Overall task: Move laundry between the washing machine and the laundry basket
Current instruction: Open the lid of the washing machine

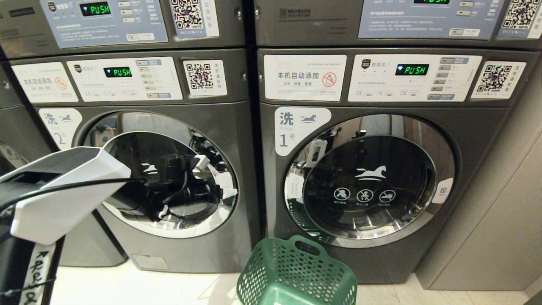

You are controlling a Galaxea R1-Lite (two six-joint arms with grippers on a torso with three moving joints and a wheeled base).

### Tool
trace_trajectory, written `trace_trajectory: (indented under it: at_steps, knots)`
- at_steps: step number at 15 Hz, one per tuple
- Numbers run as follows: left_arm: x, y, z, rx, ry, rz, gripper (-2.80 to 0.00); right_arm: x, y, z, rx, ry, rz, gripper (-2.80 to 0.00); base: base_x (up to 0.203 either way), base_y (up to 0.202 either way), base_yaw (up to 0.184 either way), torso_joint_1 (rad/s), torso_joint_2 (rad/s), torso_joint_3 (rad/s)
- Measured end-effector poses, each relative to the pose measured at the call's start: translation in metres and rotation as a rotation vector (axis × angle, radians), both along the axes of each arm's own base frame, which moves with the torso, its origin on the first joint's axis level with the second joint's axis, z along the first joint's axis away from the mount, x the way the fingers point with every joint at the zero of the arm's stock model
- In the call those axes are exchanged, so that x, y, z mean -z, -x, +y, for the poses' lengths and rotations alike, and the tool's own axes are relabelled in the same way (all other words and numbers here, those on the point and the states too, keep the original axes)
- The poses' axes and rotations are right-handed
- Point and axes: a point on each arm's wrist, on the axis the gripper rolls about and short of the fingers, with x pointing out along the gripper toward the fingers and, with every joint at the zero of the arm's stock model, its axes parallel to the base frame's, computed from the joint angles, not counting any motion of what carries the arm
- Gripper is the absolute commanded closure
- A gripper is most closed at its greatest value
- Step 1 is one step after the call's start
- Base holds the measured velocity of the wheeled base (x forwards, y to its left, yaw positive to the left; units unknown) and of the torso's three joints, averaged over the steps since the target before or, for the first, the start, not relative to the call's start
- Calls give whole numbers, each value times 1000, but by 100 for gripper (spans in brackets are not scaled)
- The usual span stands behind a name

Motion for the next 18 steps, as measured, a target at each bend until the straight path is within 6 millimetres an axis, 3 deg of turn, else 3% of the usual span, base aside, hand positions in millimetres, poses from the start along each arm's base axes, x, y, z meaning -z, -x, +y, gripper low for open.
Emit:
trace_trajectory:
  at_steps: [18]
  knots:
    - [-16, 3, -1, 1, 14, -62, -280, 0, 0, 0, 1, 0, 0, 0, 0, 0, 0, 0, 0, 0]
